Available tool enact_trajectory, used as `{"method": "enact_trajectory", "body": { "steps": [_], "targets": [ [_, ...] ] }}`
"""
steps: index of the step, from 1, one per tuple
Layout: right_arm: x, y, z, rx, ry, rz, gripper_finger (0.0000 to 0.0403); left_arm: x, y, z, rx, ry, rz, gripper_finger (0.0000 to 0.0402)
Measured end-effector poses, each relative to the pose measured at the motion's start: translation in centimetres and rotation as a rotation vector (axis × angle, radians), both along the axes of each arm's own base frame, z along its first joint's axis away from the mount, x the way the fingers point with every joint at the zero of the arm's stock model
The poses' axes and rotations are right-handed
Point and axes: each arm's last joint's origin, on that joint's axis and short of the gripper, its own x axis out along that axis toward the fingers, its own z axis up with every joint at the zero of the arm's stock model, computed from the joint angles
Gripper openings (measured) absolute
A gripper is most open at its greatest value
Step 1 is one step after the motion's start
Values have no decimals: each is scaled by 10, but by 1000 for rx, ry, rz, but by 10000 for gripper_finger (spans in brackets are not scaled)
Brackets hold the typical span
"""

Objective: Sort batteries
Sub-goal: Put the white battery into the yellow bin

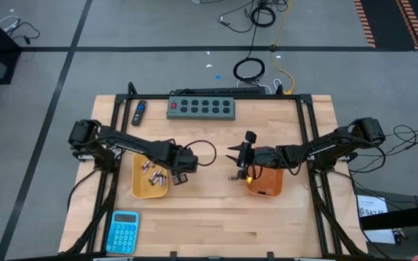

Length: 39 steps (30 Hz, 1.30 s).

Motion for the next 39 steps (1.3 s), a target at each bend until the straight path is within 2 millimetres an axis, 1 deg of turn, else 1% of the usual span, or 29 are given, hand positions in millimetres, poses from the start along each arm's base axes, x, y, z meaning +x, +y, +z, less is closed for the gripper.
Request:
{"method": "enact_trajectory", "body": {
  "steps": [5, 10, 13, 17, 23, 25, 27, 31, 35, 39],
  "targets": [
    [0, 0, -1, -2, 13, 0, 125, 10, 9, -14, -21, 9, 6, 170],
    [-1, 0, -1, -2, 16, 0, 125, 14, 17, -21, -48, 21, -8, 170],
    [-1, 0, -1, -2, 16, 0, 125, 18, 19, -26, -65, 12, -21, 170],
    [-1, 0, -2, -1, 25, 1, 125, 20, 24, -38, -65, 58, -34, 170],
    [-1, 3, -2, 9, 22, 7, 125, 24, 24, -55, -57, 121, -96, 168],
    [-1, 3, -2, 16, 21, 5, 125, 25, 23, -59, -57, 140, -126, 155],
    [-2, 3, -3, 19, 27, 2, 125, 26, 23, -62, -60, 146, -159, 129],
    [-2, 3, -5, 27, 41, -3, 125, 27, 20, -64, -67, 146, -249, 48],
    [-3, 3, -6, 37, 52, -14, 125, 29, 13, -64, -32, 130, -307, 44],
    [-3, 3, -6, 83, 34, -40, 125, 29, 3, -65, 50, 128, -355, 44]
  ]
}}
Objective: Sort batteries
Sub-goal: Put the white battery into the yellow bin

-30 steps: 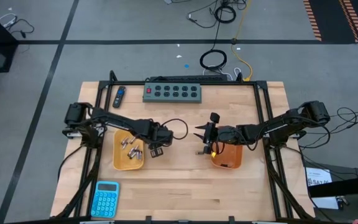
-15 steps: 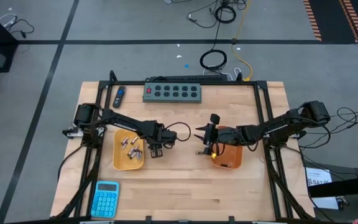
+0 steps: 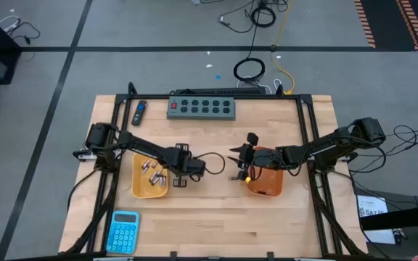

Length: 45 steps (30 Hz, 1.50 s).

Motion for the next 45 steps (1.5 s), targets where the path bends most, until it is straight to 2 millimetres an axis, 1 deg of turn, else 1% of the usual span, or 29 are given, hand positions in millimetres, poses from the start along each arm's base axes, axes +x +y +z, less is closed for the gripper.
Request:
{"method": "enact_trajectory", "body": {
  "steps": [3, 6, 9, 11, 12, 14, 18, 20, 22, 24, 27, 30, 33, 35, 40, 42, 45],
  "targets": [
    [0, -1, 0, 3, -14, -55, 125, -1, -7, 1, 46, -65, -92, 44],
    [0, -4, 2, -12, -34, -89, 125, -2, -7, 0, 41, -161, -139, 44],
    [3, -7, 6, -10, -48, -92, 125, -10, -3, 3, 44, -250, -165, 44],
    [6, -7, 10, -11, -44, -95, 125, -18, -1, 9, 23, -349, -161, 44],
    [7, -7, 11, -12, -40, -95, 125, -23, 0, 14, 1, -410, -159, 44],
    [9, -7, 15, -12, -34, -95, 125, -39, 0, 25, -44, -505, -128, 44],
    [13, -6, 21, -13, -27, -92, 125, -74, 1, 45, -106, -612, 1, 44],
    [13, -6, 21, -17, -3, -92, 125, -87, -2, 62, -122, -711, 64, 44],
    [13, -6, 20, -20, 20, -92, 125, -102, -5, 75, -147, -764, 127, 44],
    [11, -5, 17, -8, 46, -96, 125, -116, -7, 84, -175, -776, 205, 44],
    [9, 0, 14, 17, 74, -96, 125, -137, -11, 92, -200, -767, 324, 44],
    [7, 9, 13, 23, 86, -72, 125, -156, -13, 89, -215, -674, 443, 44],
    [6, 15, 13, 6, 74, -78, 125, -167, -15, 84, -242, -568, 530, 44],
    [6, 17, 14, -2, 68, -85, 125, -169, -18, 80, -249, -523, 557, 50],
    [6, 21, 15, 1, 54, -70, 125, -167, -20, 77, -251, -499, 567, 100],
    [5, 22, 15, 1, 54, -66, 125, -166, -21, 79, -246, -499, 539, 116],
    [6, 23, 15, 2, 54, -62, 125, -163, -21, 87, -231, -533, 518, 136]
  ]
}}
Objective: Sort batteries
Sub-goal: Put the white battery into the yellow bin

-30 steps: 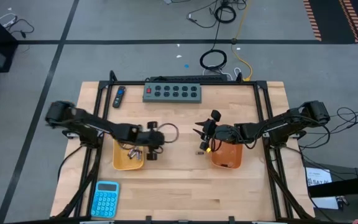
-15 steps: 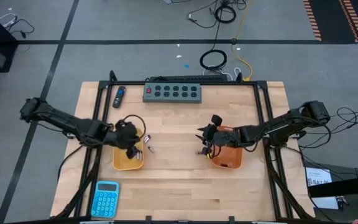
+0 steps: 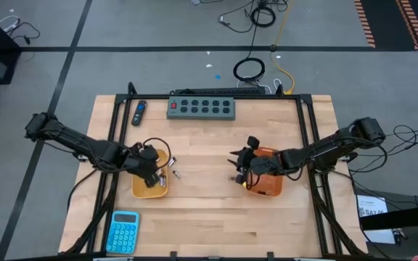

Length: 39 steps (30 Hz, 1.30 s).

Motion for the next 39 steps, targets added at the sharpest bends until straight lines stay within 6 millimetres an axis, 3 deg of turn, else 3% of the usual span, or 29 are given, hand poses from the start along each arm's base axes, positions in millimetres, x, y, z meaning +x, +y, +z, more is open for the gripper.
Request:
{"method": "enact_trajectory", "body": {
  "steps": [6, 12, 18, 23, 30, 39],
  "targets": [
    [9, 3, -13, -16, 5, 6, 125, 16, 9, 24, 118, -70, 4, 170],
    [22, 6, -33, -56, 9, 41, 125, 54, 17, 26, 197, 27, -155, 173],
    [24, 6, -43, -101, 51, 61, 125, 93, 18, 11, 159, 150, -422, 173],
    [23, 8, -43, -115, 54, 68, 125, 111, 13, -11, 104, 231, -600, 173],
    [21, 16, -42, -162, 58, 70, 125, 127, 10, -34, 70, 321, -665, 173],
    [21, 16, -42, -166, 60, 73, 125, 133, 8, -50, 50, 393, -723, 173]
  ]
}}
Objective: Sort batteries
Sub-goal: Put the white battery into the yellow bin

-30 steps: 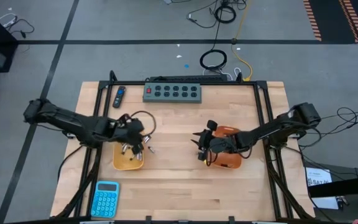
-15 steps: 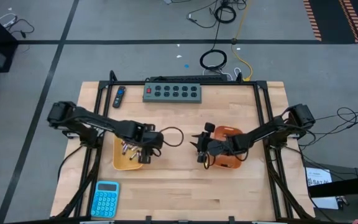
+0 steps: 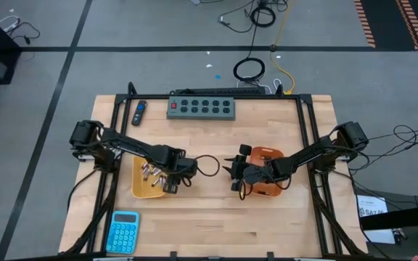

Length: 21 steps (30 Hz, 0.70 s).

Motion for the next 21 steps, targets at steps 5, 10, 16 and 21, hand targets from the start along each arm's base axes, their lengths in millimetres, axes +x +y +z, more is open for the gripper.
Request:
{"method": "enact_trajectory", "body": {
  "steps": [5, 10, 16, 21],
  "targets": [
    [0, 0, 0, 1, 0, 1, 125, 0, -1, -8, 37, 31, -12, 173],
    [0, 0, 0, 7, 0, -2, 125, 2, -4, -14, 60, 46, -74, 172],
    [0, 0, 0, 10, 3, -1, 125, 4, -4, -22, 65, 64, -125, 127],
    [0, 0, 0, 9, 4, -1, 125, 5, -5, -24, 33, 74, -128, 57]
  ]
}}
